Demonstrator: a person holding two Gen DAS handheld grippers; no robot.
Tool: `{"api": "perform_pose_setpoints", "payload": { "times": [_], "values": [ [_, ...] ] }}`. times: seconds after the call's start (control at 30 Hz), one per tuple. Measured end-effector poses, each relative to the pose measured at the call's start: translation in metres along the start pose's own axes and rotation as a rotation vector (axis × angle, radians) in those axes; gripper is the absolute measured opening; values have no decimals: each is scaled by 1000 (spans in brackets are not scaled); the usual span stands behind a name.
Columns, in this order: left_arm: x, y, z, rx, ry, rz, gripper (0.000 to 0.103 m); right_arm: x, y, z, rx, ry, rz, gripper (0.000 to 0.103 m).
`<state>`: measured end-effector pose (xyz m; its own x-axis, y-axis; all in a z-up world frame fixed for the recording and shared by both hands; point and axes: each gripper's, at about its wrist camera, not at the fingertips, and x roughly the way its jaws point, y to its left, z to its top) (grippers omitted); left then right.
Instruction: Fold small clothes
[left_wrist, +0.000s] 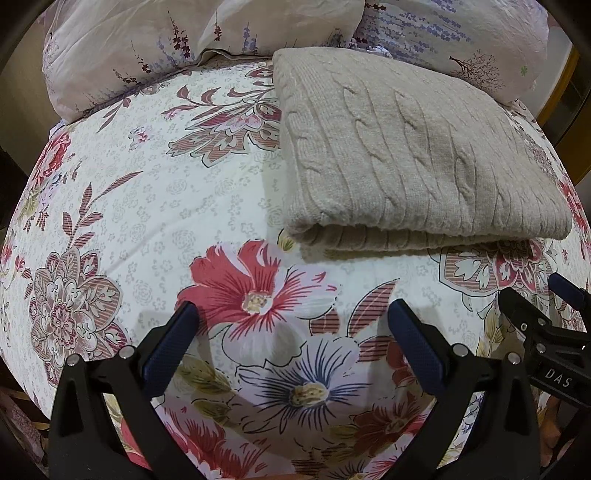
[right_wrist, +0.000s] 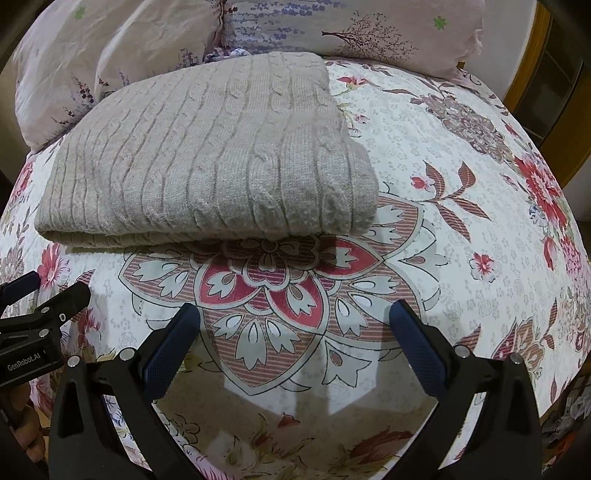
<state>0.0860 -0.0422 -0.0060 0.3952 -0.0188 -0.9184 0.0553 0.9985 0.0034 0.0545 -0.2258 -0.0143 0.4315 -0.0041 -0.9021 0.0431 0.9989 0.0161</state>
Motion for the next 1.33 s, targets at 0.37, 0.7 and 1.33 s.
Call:
{"api": "perform_pose_setpoints", "payload": {
  "times": [0.37, 0.7, 1.33],
  "values": [
    [0, 0, 0, -2, -1, 1, 101, -1, 0, -1, -7, -10, 2, 102],
    [0, 0, 0, -5, -2, 2, 101, -1, 0, -2, -7, -10, 2, 102],
    [0, 0, 0, -1, -15, 2, 101, -1, 0, -2, -6, -10, 1, 102]
  ]
}}
